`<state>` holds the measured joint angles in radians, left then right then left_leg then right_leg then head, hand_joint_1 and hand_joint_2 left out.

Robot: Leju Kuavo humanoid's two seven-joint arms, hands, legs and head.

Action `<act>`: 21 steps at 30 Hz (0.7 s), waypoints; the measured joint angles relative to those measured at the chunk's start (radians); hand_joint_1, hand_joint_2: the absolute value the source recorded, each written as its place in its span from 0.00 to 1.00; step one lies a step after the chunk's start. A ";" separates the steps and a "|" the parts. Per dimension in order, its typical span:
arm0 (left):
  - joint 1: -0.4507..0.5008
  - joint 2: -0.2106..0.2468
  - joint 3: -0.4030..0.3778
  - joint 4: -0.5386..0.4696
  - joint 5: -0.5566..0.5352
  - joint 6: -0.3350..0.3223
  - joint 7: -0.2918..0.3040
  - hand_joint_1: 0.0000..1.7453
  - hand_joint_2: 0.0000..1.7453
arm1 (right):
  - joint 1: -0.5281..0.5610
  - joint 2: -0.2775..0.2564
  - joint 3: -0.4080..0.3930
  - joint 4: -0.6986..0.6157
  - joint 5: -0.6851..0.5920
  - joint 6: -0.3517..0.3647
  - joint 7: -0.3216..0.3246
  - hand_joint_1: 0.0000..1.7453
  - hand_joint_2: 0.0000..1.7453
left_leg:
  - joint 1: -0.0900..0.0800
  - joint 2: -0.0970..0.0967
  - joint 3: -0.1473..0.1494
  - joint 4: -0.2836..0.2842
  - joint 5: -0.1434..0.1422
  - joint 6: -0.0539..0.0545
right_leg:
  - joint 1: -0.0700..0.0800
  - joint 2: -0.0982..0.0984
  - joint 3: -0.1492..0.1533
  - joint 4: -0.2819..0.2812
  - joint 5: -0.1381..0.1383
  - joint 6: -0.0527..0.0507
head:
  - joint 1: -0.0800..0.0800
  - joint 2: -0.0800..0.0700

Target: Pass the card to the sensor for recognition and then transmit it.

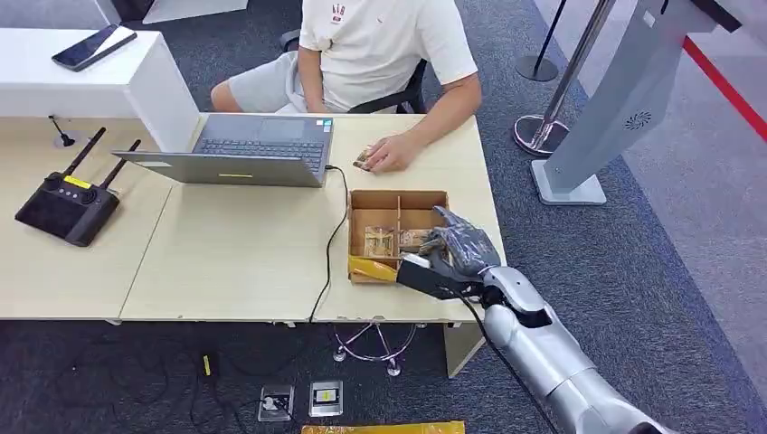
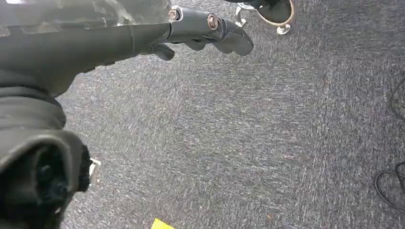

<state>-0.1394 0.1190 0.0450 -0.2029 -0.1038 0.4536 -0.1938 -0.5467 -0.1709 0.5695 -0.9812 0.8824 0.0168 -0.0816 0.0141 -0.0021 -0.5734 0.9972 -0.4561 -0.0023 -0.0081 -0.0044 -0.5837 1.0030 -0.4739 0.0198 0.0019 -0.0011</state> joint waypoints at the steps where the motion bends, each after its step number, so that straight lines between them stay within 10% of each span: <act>1: 0.000 0.000 0.000 0.000 0.000 0.000 0.000 0.00 0.00 | 0.000 0.000 0.000 0.000 0.000 0.000 0.000 1.00 1.00 | 0.000 0.000 0.000 0.000 0.000 0.000 | 0.000 0.000 0.000 0.000 0.000 0.000 | 0.000 0.000; 21: 0.000 0.000 -0.008 0.000 -0.008 0.001 0.001 0.00 0.00 | -0.002 -0.001 -0.007 -0.015 -0.015 -0.050 0.009 1.00 1.00 | 0.000 0.000 0.000 0.000 0.000 0.000 | 0.000 0.000 0.000 0.000 0.000 0.000 | 0.000 0.000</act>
<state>-0.1391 0.1190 0.0370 -0.2029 -0.1114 0.4551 -0.1930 -0.5487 -0.1720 0.5624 -0.9963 0.8676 -0.0329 -0.0729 0.0141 -0.0021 -0.5733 0.9973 -0.4561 -0.0023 -0.0081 -0.0039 -0.5838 1.0030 -0.4739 0.0197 0.0019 -0.0012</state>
